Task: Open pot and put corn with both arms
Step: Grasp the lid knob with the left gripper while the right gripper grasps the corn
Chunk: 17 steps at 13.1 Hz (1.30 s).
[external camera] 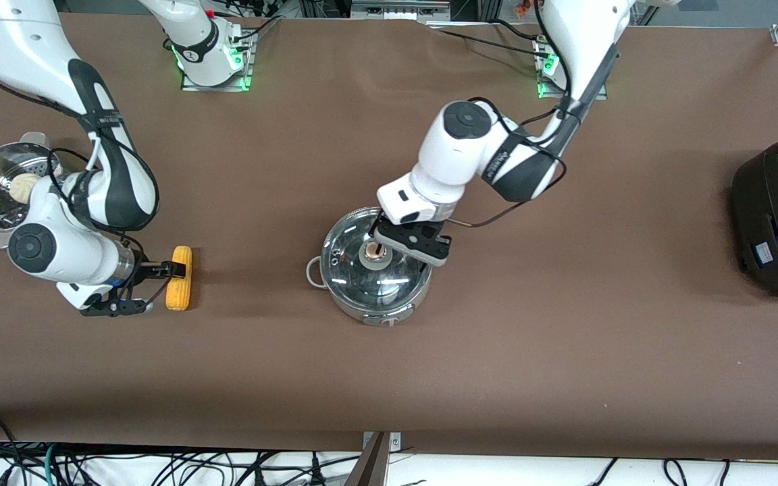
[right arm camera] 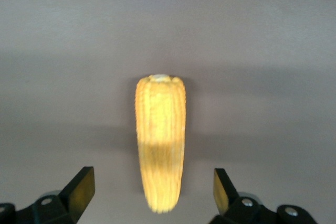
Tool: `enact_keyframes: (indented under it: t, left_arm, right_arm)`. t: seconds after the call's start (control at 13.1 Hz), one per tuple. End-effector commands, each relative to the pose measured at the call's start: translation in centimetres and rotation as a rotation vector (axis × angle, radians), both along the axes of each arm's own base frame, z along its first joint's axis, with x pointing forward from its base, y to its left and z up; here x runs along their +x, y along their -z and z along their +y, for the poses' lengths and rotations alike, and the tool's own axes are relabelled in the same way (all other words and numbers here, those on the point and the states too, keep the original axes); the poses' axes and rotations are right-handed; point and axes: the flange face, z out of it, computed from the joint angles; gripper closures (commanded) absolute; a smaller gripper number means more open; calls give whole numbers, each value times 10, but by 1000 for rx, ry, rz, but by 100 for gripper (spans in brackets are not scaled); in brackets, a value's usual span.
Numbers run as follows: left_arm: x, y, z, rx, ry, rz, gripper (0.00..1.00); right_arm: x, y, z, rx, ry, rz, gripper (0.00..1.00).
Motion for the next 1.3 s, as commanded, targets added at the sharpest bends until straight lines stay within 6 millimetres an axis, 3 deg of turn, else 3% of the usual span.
enact_keyframes:
  t: [0.0,0.08,0.61,0.69,0.76,0.84,0.99,1.22]
  left_arm:
    - [0,3,-28,-6,-31,-42,0]
    - [-3,5,-40,-20,-42,-42,0]
    - [-7,16,-49,-3,-38,-48,0]
    - [-8,17,-50,1,-34,-50,0]
    - [-8,17,-50,0,-35,-50,0]
    - [-8,16,-50,0,-34,-51,0]
    - [-8,14,-49,0,-33,-54,14]
    - [-16,19,-57,8,-17,-47,15]
  right_arm:
    - [4,23,-9,15,-8,-35,0]
    - [6,30,-10,18,-11,-49,0]
    - [11,48,-8,29,-7,-91,1]
    - [11,49,-8,30,-6,-90,21]
    - [10,50,-7,31,-6,-89,48]
    - [10,51,-7,31,-5,-89,62]
    - [10,58,-6,36,-4,-84,66]
    - [10,58,-2,37,-10,-84,73]
